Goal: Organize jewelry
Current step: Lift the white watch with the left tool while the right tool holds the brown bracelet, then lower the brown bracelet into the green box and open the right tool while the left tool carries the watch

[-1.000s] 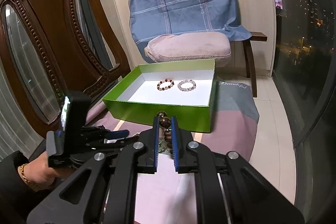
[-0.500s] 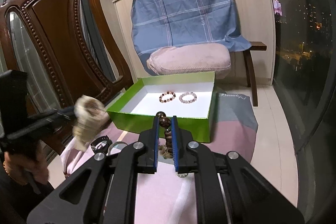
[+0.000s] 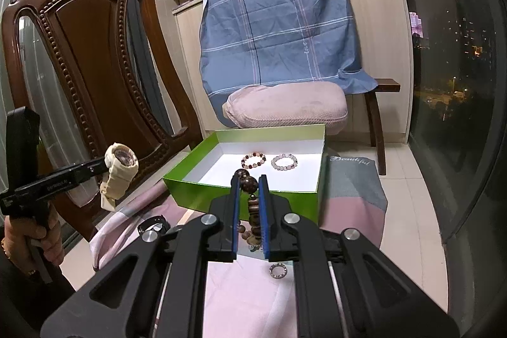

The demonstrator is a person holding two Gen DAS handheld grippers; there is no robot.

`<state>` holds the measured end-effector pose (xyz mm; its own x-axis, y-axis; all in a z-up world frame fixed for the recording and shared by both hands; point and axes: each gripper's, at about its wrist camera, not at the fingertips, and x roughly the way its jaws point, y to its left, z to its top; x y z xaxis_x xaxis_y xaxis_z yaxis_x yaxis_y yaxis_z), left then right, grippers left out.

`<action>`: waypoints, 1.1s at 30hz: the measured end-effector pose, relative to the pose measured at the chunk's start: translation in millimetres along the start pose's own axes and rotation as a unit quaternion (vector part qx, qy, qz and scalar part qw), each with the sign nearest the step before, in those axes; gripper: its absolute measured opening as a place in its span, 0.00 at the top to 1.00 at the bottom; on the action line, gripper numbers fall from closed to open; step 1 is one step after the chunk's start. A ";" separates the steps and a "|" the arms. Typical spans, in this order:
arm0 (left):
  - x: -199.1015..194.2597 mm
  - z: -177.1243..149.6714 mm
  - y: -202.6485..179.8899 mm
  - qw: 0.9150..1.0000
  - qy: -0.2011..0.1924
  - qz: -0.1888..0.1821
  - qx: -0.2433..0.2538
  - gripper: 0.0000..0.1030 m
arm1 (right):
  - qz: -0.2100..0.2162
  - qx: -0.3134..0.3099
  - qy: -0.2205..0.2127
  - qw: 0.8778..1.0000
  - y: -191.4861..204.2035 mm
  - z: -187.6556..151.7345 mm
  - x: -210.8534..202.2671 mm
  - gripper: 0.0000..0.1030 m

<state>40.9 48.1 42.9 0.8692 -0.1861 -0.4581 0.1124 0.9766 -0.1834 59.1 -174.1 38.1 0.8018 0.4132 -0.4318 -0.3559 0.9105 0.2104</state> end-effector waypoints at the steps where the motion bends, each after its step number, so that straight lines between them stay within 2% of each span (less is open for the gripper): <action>1: -0.1 -0.4 -0.7 1.000 0.001 -0.001 0.000 0.96 | 0.000 0.000 0.002 1.000 -0.1 -0.1 0.8 0.89; 33: 10.1 -2.1 -1.5 1.000 0.019 0.004 0.001 0.94 | -0.002 0.000 0.005 1.000 -1.1 -1.2 3.9 0.89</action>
<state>48.5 44.5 36.7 0.8512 -0.1818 -0.4924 0.1057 0.9782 -0.1785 62.0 -173.4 35.2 0.7989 0.4094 -0.4407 -0.3525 0.9123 0.2086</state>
